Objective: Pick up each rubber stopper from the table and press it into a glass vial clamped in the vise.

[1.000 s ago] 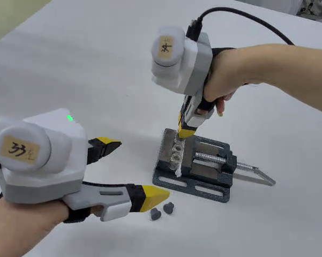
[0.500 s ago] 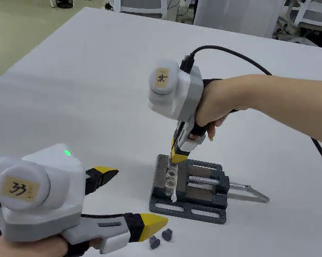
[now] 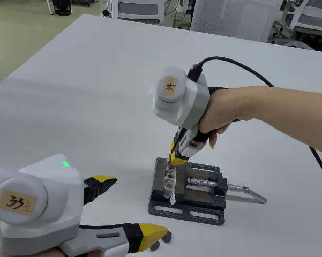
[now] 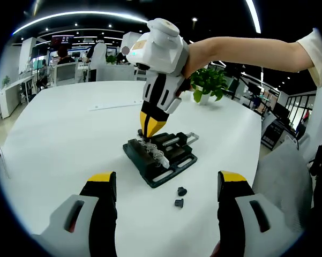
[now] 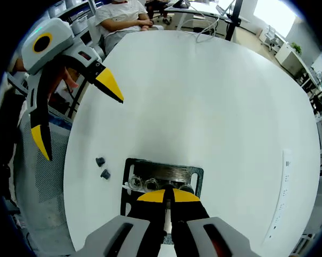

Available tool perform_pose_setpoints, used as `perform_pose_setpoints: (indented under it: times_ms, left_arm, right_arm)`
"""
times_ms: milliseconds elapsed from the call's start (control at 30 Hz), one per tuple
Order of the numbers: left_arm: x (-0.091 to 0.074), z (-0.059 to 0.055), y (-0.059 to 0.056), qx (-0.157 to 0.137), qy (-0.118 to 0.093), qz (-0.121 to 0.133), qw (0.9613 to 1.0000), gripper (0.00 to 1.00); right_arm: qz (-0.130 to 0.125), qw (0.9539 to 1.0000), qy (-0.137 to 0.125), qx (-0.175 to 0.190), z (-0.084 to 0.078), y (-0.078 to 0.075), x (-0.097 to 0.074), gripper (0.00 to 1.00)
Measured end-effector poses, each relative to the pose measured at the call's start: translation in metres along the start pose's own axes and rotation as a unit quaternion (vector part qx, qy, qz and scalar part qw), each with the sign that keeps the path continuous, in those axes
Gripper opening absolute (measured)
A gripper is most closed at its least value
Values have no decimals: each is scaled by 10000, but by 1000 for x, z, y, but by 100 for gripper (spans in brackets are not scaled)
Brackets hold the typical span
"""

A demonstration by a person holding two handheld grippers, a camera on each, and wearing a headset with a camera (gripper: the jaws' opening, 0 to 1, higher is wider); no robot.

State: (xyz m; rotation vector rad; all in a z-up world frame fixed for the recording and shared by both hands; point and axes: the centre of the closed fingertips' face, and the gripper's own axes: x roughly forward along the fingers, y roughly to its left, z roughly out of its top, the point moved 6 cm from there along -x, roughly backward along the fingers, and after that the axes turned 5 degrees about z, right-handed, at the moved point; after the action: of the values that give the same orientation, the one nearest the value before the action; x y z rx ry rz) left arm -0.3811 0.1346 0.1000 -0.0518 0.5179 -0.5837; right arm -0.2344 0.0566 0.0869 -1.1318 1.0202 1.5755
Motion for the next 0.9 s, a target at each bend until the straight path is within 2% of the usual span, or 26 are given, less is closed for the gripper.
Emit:
perform_pose_setpoints:
  times_ms: [300,433,467,533,600,833,900]
  left_arm:
    - [-3,-1,0,24,-12,22,10000,76]
    - [-3,-2,0,22,-4,32,10000,76]
    - [-4,-2,0,18,-6,36,10000,76]
    - [-4,-3,1,20,-6,44,10000,76]
    - [-4,-2,0,20,-5,49,10000,76]
    - [-5,-3,-1,36,0,48,10000,76]
    - [-6,-3,-1,50,4,42,10000,76]
  right_arm:
    - [-68,9998,-203,46,-3,2,-1,0]
    - [-54,9997,-217,56,-6,6,-2,0]
    - [-68,9997,-234,1,-6,6,-2,2]
    - [-124,9995,-282,-42,-6,7,-3,12]
    - [-211,9990,-387,-33,-8,9,-7,16]
    - [-245,9953,-923,134,-11,25,-12,36]
    - [-275,9947,-976,187,-14,28,-11,39]
